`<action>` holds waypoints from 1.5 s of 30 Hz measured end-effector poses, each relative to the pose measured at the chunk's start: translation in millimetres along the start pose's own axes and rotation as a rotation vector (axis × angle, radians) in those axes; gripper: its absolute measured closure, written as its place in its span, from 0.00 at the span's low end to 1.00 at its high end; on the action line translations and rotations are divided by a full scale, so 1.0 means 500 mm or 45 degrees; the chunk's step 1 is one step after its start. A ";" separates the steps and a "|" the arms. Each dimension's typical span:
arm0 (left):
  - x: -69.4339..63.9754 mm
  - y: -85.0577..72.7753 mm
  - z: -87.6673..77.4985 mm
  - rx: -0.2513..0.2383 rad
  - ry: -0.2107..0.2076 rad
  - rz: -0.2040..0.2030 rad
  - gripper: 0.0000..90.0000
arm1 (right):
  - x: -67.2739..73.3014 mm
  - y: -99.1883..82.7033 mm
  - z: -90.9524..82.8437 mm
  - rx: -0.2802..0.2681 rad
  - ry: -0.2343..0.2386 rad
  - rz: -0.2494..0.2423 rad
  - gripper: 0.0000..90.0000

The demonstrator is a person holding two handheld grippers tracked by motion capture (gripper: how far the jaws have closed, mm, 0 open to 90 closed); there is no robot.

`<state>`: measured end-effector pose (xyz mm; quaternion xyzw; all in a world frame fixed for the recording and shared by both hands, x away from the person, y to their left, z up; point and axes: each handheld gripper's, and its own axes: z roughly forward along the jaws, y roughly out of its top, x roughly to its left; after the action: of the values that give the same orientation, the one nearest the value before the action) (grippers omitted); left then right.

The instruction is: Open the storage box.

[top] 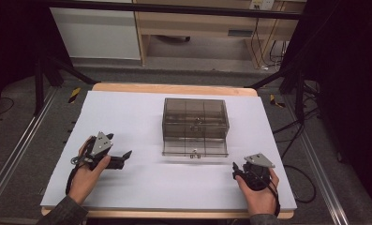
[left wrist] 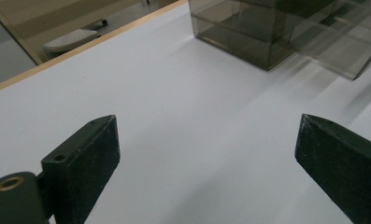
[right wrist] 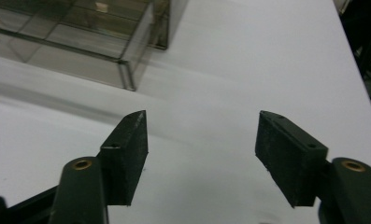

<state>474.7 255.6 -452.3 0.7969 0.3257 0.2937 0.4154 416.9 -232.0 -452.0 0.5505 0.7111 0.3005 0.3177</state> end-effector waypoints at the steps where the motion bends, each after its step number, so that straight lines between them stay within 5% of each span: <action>1: 0.000 -0.004 -0.002 -0.004 0.004 -0.011 0.07 | -0.007 0.005 -0.001 0.021 -0.010 0.011 0.41; 9: -0.002 -0.015 -0.010 -0.027 0.019 0.009 0.07 | -0.046 0.013 -0.003 0.195 -0.025 0.126 0.51; 18: -0.014 -0.014 -0.012 -0.079 0.026 0.077 0.07 | -0.073 0.039 -0.027 0.272 -0.027 0.228 0.57; 23: -0.003 -0.018 -0.015 -0.114 0.027 0.037 0.07 | -0.075 0.048 -0.028 0.333 -0.018 0.272 0.61; 28: -0.001 -0.018 -0.011 -0.105 0.013 0.036 0.07 | -0.074 0.039 -0.033 0.401 -0.024 0.219 0.64; 38: -0.002 -0.021 -0.003 -0.080 0.005 0.019 0.07 | -0.099 0.022 -0.014 0.460 -0.021 0.289 0.66; 45: 0.000 -0.023 -0.003 -0.081 -0.004 0.008 0.07 | -0.091 0.017 -0.002 0.489 -0.022 0.285 0.68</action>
<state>470.5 261.5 -461.2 0.7848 0.3132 0.3041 0.4400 429.6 -274.8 -439.4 0.6791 0.6869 0.1883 0.1778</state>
